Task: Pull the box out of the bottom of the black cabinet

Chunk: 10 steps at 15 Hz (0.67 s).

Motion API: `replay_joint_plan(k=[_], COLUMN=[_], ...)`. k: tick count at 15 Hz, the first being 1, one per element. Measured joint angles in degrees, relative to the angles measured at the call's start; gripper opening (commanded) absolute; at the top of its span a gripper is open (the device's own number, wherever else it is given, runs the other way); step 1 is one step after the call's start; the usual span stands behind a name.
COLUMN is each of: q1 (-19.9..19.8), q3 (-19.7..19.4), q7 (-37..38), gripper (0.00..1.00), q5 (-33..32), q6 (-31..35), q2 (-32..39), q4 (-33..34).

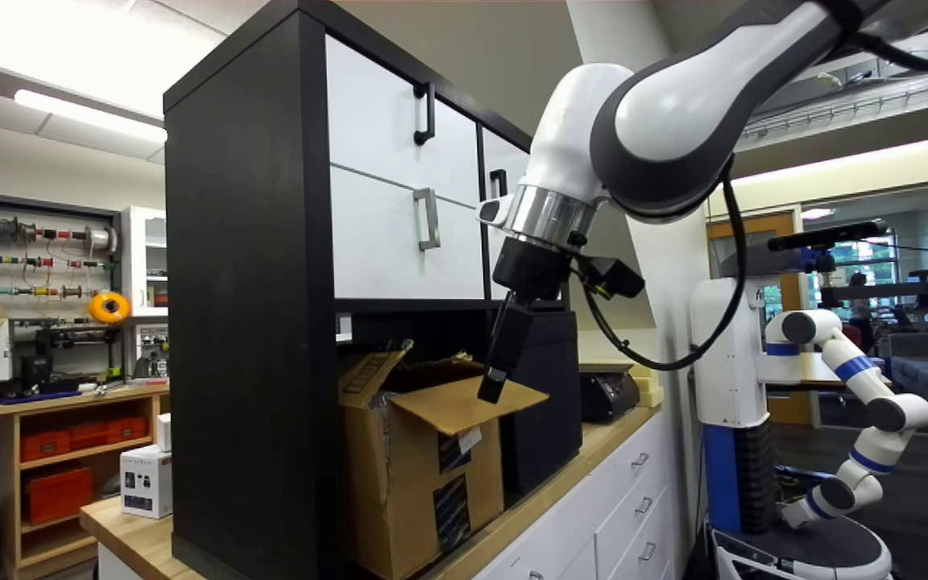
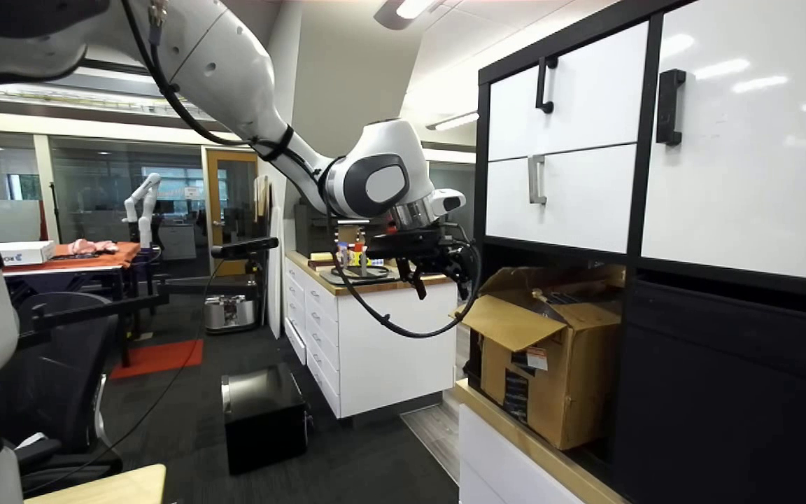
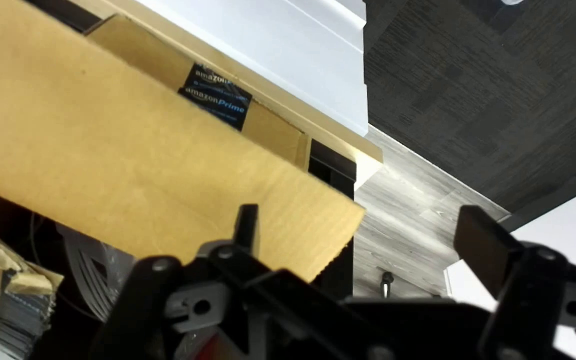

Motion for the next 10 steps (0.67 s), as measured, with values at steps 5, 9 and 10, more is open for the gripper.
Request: replay_joint_plan(k=[5,9,10], q1=[-0.4,-1.3,-1.7], q3=[0.0,0.1,0.1], q7=[-10.1,-16.7,-18.3], gripper=[1.00,1.00,1.00], q5=[0.0,0.0,0.0], q6=[2.1,3.8,4.6], q2=[4.0,7.3,8.2], q4=[4.5,8.3,9.3])
